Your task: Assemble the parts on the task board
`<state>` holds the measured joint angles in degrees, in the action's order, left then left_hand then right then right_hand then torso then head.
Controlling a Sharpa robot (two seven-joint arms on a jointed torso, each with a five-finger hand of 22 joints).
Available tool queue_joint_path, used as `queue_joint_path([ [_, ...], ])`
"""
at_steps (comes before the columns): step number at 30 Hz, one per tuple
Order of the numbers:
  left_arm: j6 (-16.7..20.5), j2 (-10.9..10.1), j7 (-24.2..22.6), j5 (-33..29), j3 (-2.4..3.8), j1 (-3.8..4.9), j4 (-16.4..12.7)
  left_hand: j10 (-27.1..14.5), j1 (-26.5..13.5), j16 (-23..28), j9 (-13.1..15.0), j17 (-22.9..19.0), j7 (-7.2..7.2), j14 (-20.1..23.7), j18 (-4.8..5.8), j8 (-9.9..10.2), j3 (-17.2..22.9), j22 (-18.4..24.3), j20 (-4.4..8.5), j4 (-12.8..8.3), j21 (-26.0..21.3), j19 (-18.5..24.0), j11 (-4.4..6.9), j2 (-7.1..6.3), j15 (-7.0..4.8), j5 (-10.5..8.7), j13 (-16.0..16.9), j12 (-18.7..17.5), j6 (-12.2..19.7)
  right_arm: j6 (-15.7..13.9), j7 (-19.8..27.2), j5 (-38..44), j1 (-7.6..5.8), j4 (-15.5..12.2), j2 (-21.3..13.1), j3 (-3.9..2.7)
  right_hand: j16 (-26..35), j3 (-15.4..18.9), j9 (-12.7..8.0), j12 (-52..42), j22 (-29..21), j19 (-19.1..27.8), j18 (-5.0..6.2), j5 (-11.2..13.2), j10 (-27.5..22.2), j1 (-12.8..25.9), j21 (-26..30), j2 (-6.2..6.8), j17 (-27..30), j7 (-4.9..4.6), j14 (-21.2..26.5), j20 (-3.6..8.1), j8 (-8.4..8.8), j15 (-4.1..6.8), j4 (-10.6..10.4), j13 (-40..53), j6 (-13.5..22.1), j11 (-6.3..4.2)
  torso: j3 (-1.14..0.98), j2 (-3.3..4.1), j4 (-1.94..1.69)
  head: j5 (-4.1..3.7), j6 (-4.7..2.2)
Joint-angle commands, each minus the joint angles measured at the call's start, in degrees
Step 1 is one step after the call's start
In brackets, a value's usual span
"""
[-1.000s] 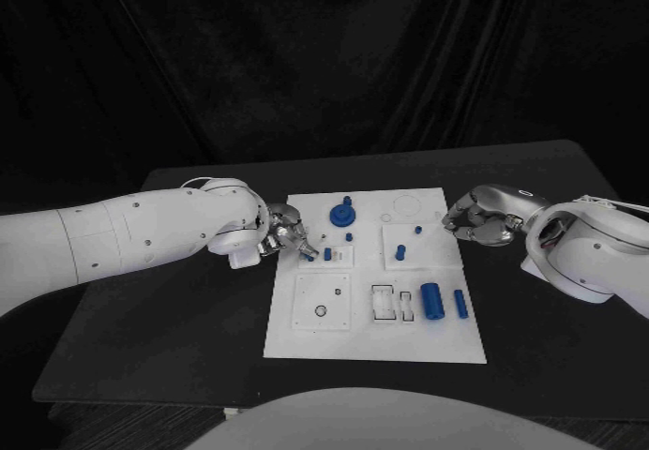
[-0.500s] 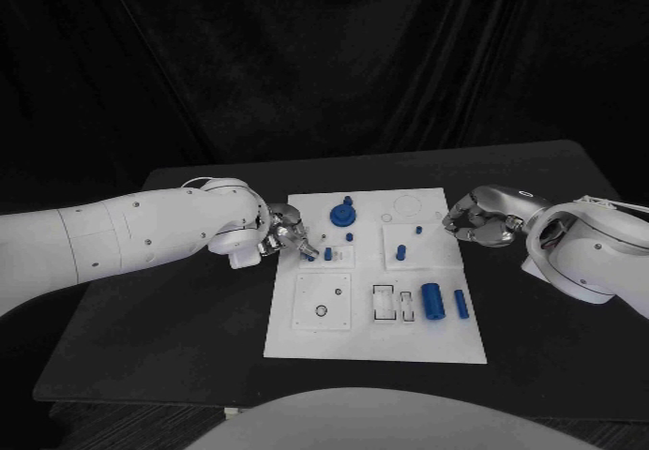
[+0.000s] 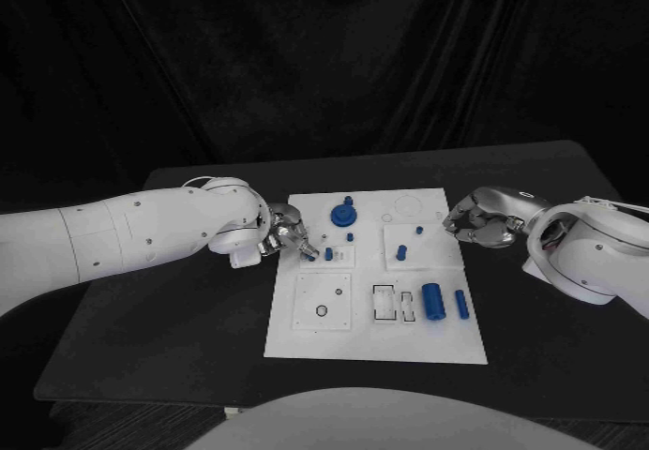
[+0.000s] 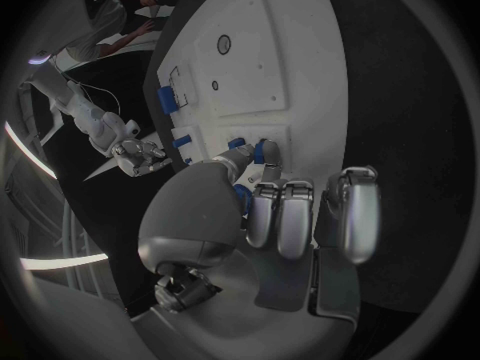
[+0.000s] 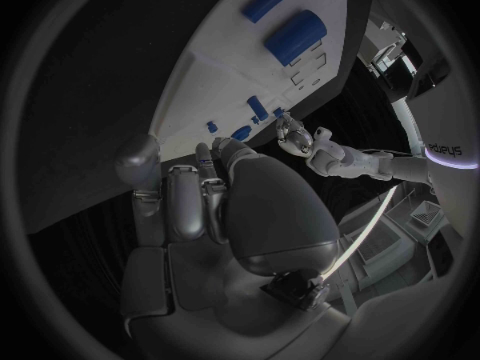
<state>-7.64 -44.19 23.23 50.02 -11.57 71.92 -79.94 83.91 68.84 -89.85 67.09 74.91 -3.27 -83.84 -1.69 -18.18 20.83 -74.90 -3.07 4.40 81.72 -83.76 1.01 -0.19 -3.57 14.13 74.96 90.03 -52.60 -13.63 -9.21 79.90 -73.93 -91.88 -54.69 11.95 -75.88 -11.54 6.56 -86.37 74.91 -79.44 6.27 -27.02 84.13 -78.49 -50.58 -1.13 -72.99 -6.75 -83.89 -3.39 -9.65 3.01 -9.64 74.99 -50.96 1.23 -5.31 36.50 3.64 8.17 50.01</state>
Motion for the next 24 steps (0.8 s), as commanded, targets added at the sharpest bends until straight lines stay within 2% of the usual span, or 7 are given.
queue_joint_path([
  [1, -1.9, -0.2, 3.0, 0.9, -0.61, -0.78, 0.4, 6.1, 0.2, -0.2, 0.0, 15.1, 0.31, -6.2, -0.74, 0.4, 1.3, -11.9, -0.08, -1.7, -0.3, 0.4, -0.23, 0.12, 0.23, 0.19, 15.0, 0.0, 0.9, 0.5, -1.0, 0.1, 0.16, 0.0, 0.0, -0.04, 0.2, -0.4, -0.1, 0.2, 5.4, 0.3, 0.64, -0.3, 0.9, -0.5, 0.1, 0.03, 0.1, -0.02, -1.9, 0.09, 0.19, -0.13, 0.1, 9.7, 0.5, -0.15, 0.0, -0.02, 0.03, 0.04, -0.01],
  [16, -1.3, -0.8, 3.3, 0.9, -0.61, -0.78, 0.3, 6.1, 0.1, -0.2, -0.1, 15.1, 0.29, -6.2, -0.75, 0.4, 1.3, -11.9, -0.09, -1.6, -0.4, 0.4, -0.26, 0.16, 0.26, 0.15, 15.0, 0.0, 0.9, 0.5, -1.0, 0.1, 0.25, 0.1, 0.0, -0.04, 0.3, -0.5, -0.1, 0.3, 5.4, 0.3, 0.65, -0.3, 0.9, -0.5, 0.2, -0.01, 0.2, -0.03, -1.8, 0.1, 0.18, -0.12, 0.2, 9.7, 0.4, -0.14, 0.08, -0.05, 0.0, 0.08, -0.01],
  [24, -1.0, -0.9, 3.2, 0.9, -0.61, -0.78, 0.3, 6.1, 0.1, -0.2, -0.1, 15.1, 0.29, -6.2, -0.75, 0.5, 1.3, -11.9, -0.09, -1.6, -0.4, 0.4, -0.27, 0.19, 0.26, 0.16, 15.0, 0.0, 0.9, 0.6, -1.0, 0.1, 0.28, 0.1, 0.0, -0.04, 0.3, -0.5, -0.1, 0.3, 5.4, 0.3, 0.65, -0.3, 0.9, -0.5, 0.2, -0.01, 0.2, -0.03, -1.8, 0.1, 0.18, -0.12, 0.2, 9.7, 0.4, -0.14, 0.02, -0.01, 0.05, 0.22, -0.01],
])
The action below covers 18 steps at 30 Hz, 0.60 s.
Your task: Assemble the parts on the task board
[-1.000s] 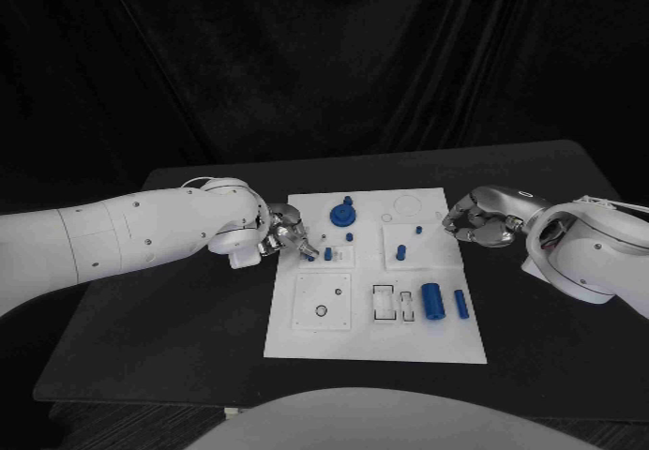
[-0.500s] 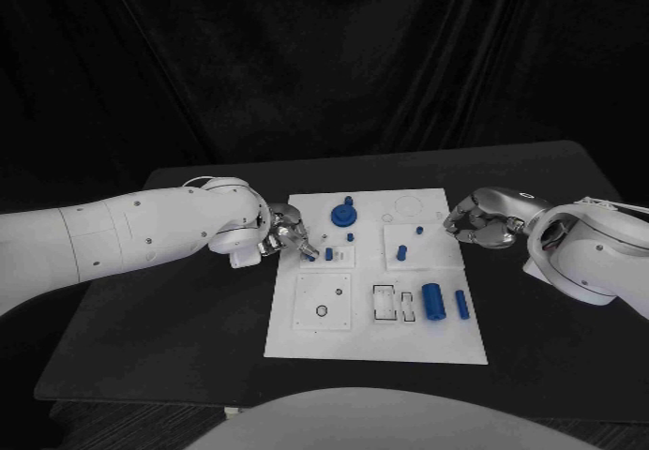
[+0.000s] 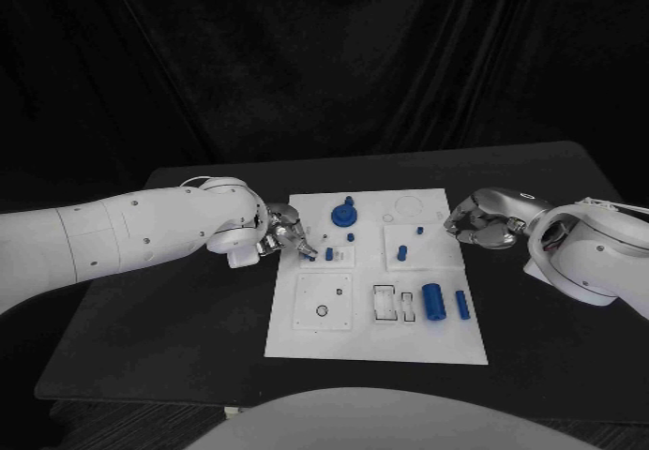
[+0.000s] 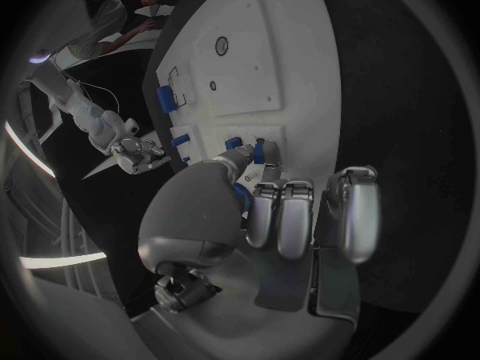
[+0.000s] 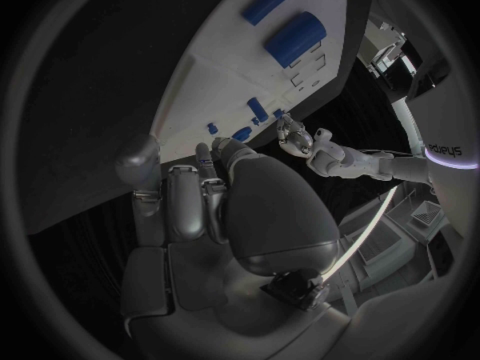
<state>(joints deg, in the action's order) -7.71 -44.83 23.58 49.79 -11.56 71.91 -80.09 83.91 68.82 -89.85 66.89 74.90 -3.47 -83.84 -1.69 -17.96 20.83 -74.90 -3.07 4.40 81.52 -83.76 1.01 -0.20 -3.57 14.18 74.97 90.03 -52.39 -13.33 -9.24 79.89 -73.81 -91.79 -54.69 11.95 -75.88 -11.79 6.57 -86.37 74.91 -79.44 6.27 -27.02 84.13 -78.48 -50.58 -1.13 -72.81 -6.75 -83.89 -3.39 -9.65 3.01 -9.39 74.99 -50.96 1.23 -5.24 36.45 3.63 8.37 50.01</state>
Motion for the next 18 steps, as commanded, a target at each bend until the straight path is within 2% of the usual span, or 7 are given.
queue_joint_path([
  [1, -0.9, -0.2, 2.8, 1.1, -0.63, -0.78, 0.5, 6.1, 0.1, -0.2, 0.1, 15.1, 0.5, -6.2, -0.76, 0.2, 1.3, -11.8, -0.1, -1.6, -0.2, 0.5, -0.27, 0.25, 0.27, 0.13, 15.0, 0.0, 0.7, 0.3, -1.0, 0.1, 0.17, 0.0, 0.0, -0.04, 0.3, -0.3, -0.1, 0.3, 5.4, 0.3, 0.65, -0.3, 0.9, -0.5, 0.2, -0.01, 0.0, -0.03, -1.8, 0.1, 0.18, -0.12, -0.1, 9.7, 0.4, -0.14, -0.05, 0.04, 0.07, 0.05, -0.01],
  [12, -1.4, 0.2, 2.5, 1.1, -0.63, -0.78, 0.5, 6.1, 0.0, -0.2, 0.0, 15.1, 0.47, -6.2, -0.75, 0.3, 1.3, -11.9, -0.11, -1.5, -0.2, 0.4, -0.29, 0.28, 0.28, -0.05, 15.0, 0.0, 0.7, 0.3, -1.0, 0.1, 0.23, 0.0, 0.1, -0.04, 0.3, -0.3, -0.1, 0.3, 5.4, 0.3, 0.65, -0.3, 0.9, -0.5, 0.2, -0.01, 0.0, -0.03, -1.8, 0.1, 0.18, -0.12, -0.1, 9.7, 0.4, -0.14, -0.05, 0.01, 0.0, -0.03, -0.01],
  [15, -1.8, 0.2, 2.5, 1.1, -0.63, -0.79, 0.6, 6.1, -0.1, -0.2, -0.1, 15.1, 0.42, -6.2, -0.78, 0.4, 1.1, -11.8, -0.14, -1.4, -0.3, 0.5, -0.33, 0.2, 0.32, -0.65, 15.0, 0.0, 0.7, 0.3, -1.0, 0.1, 0.23, 0.0, 0.1, -0.04, 0.3, -0.3, -0.1, 0.3, 5.4, 0.3, 0.65, -0.3, 0.9, -0.5, 0.2, -0.01, 0.0, -0.03, -1.8, 0.1, 0.18, -0.12, -0.1, 9.7, 0.4, -0.14, -0.03, -0.01, 0.06, -0.01, -0.01],
  [18, -2.3, 0.2, 2.6, 1.1, -0.63, -0.79, 0.6, 6.1, -0.7, -0.2, -0.4, 15.1, 0.31, -6.2, -0.78, 0.7, 0.5, -11.8, -0.23, -0.9, -0.4, 0.5, -0.46, 0.15, 0.41, -2.11, 15.0, 0.0, 0.6, 0.3, -1.0, 0.1, 0.23, 0.0, 0.1, -0.04, 0.3, -0.3, -0.1, 0.3, 5.4, 0.3, 0.65, -0.3, 0.9, -0.5, 0.2, -0.01, 0.0, -0.03, -1.8, 0.1, 0.18, -0.12, -0.1, 9.7, 0.4, -0.14, -0.02, -0.05, 0.09, 0.05, -0.01],
])
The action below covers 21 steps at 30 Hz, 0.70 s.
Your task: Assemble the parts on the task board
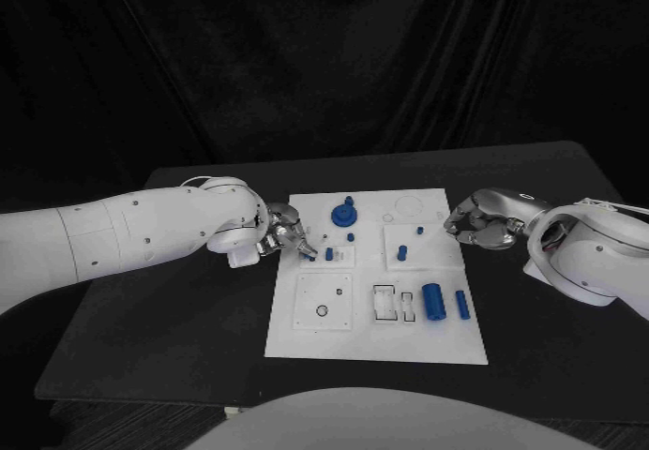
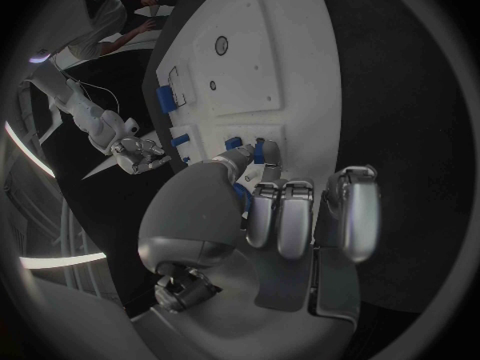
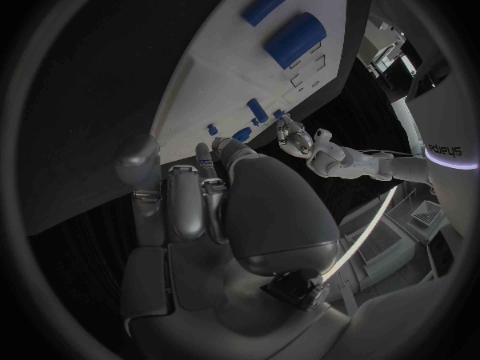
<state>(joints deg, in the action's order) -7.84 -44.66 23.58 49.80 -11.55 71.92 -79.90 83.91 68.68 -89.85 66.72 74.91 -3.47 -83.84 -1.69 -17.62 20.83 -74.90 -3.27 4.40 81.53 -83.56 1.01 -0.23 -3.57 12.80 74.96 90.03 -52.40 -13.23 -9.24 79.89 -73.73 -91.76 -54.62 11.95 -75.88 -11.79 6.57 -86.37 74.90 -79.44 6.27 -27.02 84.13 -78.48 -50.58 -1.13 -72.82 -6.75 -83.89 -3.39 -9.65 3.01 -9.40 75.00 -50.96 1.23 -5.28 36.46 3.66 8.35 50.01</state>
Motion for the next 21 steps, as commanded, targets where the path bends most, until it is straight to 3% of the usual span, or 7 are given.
queue_joint_path([
  [1, -2.3, 0.0, 2.7, 1.1, -0.64, -0.79, 0.5, 6.1, -1.0, -0.2, -0.6, 15.1, 0.2, -6.2, -0.81, 0.7, 0.0, -11.8, -0.09, -0.5, -0.5, 0.4, -0.53, 0.17, 0.5, -1.67, 15.0, 0.0, 0.6, 0.2, -1.0, 0.1, 0.15, 0.0, 0.0, -0.04, 0.3, -0.3, -0.1, 0.3, 5.4, 0.3, 0.65, -0.3, 0.9, -0.5, 0.2, -0.01, 0.1, -0.03, -1.8, 0.1, 0.18, -0.12, -0.1, 9.7, 0.4, -0.14, 0.01, -0.04, 0.07, 0.07, -0.01],
  [11, -3.0, 0.1, 3.1, 1.1, -0.64, -0.8, 0.7, 6.1, -4.3, -0.2, -3.6, 15.1, -0.68, -6.2, -0.88, 2.9, -4.2, -11.7, -0.69, 2.2, -0.9, 0.7, -1.3, -0.52, 1.16, -6.38, 15.0, 0.0, 0.5, 0.2, -1.0, 0.1, 0.17, 0.0, 0.1, -0.04, 0.3, -0.3, -0.1, 0.3, 5.4, 0.3, 0.65, -0.3, 0.9, -0.5, 0.2, -0.01, 0.1, -0.03, -1.8, 0.1, 0.18, -0.12, -0.1, 9.7, 0.4, -0.14, -0.05, -0.01, -0.01, -0.07, -0.01],
  [15, -3.2, 0.1, 3.1, 1.1, -0.64, -0.81, 0.8, 6.1, -7.8, -0.2, -4.3, 15.1, -1.24, -6.2, -0.89, 3.4, -7.9, -11.6, -1.03, 4.8, -1.0, 0.7, -1.79, -1.29, 1.56, -9.28, 15.0, 0.0, 0.5, 0.3, -1.1, 0.1, 0.19, 0.0, 0.1, -0.04, 0.3, -0.3, -0.1, 0.3, 5.4, 0.3, 0.65, -0.3, 0.9, -0.5, 0.2, -0.01, 0.1, -0.03, -1.8, 0.1, 0.18, -0.12, -0.1, 9.7, 0.4, -0.14, -0.04, 0.0, -0.02, -0.03, -0.01],
  [21, -3.1, 0.1, 2.9, 1.1, -0.64, -0.81, 0.8, 6.1, -11.1, -0.2, -4.6, 15.1, -1.33, -6.2, -0.95, 3.6, -11.9, -11.6, -1.26, 7.3, -1.1, 0.8, -1.91, -1.71, 1.72, -10.0, 15.0, 0.0, 0.5, 0.4, -1.1, 0.1, 0.24, 0.1, 0.1, -0.04, 0.4, -0.5, -0.1, 0.3, 5.4, 0.3, 0.66, -0.3, 0.8, -0.5, 0.4, 0.03, 0.1, -0.05, -1.8, 0.11, 0.2, -0.11, 0.1, 9.6, 0.4, -0.14, 0.01, 0.03, 0.03, 0.08, -0.01],
])
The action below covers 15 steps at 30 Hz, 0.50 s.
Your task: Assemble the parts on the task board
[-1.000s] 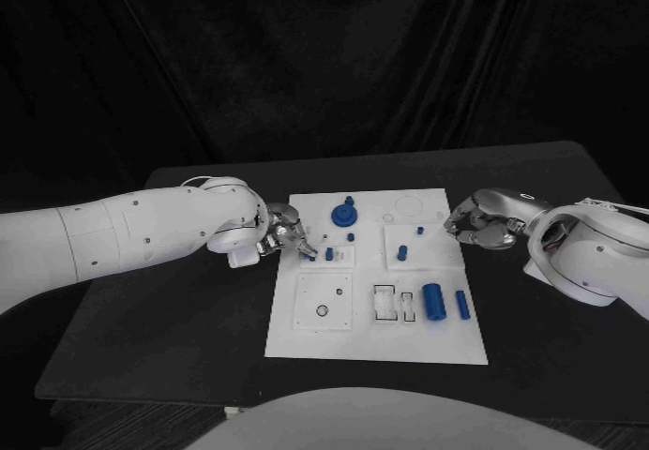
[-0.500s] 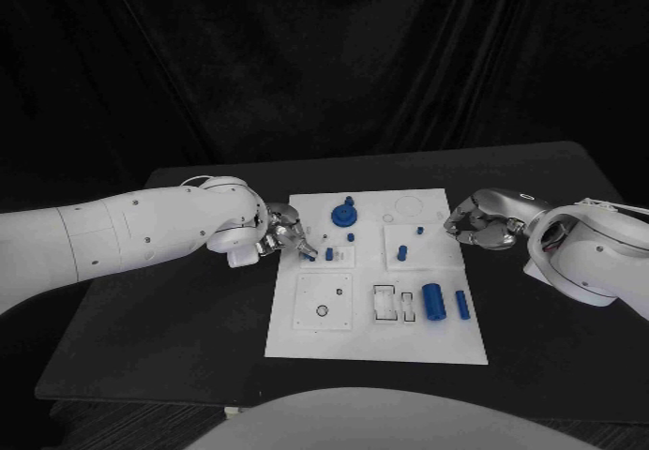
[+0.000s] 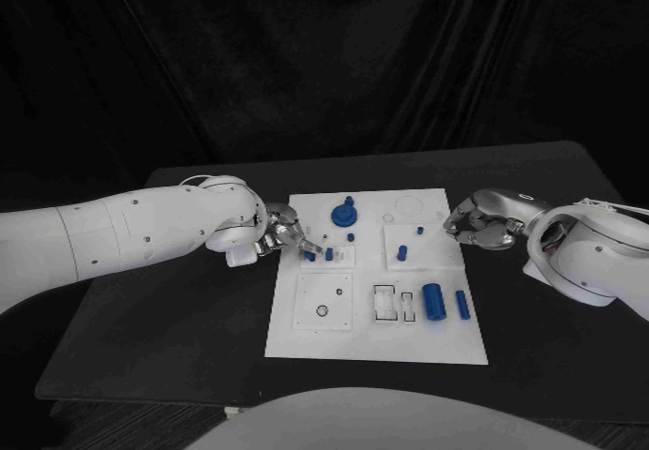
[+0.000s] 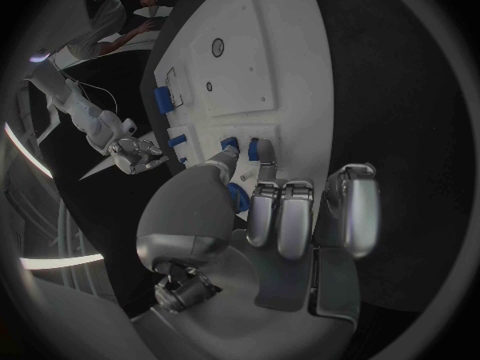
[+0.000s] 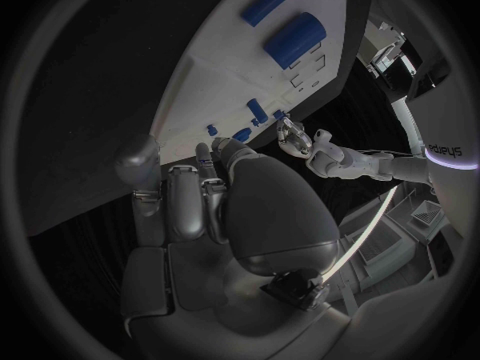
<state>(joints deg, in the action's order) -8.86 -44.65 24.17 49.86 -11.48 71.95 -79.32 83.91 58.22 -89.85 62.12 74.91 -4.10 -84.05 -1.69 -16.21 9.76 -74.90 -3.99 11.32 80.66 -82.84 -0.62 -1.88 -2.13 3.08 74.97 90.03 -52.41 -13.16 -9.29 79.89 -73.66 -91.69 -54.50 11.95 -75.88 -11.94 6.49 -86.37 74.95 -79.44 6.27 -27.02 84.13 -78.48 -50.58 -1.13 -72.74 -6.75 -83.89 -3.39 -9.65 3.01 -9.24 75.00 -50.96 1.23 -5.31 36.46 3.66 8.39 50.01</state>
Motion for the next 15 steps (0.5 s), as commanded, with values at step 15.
queue_joint_path([
  [15, -0.9, 0.0, 1.0, 1.1, -0.71, -0.85, 0.3, 6.1, -3.2, -0.2, 0.2, 15.1, -0.53, -5.9, -0.93, 1.9, -5.5, -11.6, -0.48, 4.3, -0.2, 0.1, -0.18, 0.43, 0.21, -0.36, 15.0, 0.0, -0.1, 0.5, -1.1, 0.1, 0.36, 0.2, 0.2, -0.04, 0.4, -0.3, 0.0, 0.3, 5.4, 0.3, 0.66, -0.3, 0.8, -0.5, 0.4, 0.03, 0.0, -0.05, -1.8, 0.11, 0.2, -0.12, -0.1, 9.6, 0.4, -0.14, 0.0, 0.02, -0.02, 0.03, -0.01],
])
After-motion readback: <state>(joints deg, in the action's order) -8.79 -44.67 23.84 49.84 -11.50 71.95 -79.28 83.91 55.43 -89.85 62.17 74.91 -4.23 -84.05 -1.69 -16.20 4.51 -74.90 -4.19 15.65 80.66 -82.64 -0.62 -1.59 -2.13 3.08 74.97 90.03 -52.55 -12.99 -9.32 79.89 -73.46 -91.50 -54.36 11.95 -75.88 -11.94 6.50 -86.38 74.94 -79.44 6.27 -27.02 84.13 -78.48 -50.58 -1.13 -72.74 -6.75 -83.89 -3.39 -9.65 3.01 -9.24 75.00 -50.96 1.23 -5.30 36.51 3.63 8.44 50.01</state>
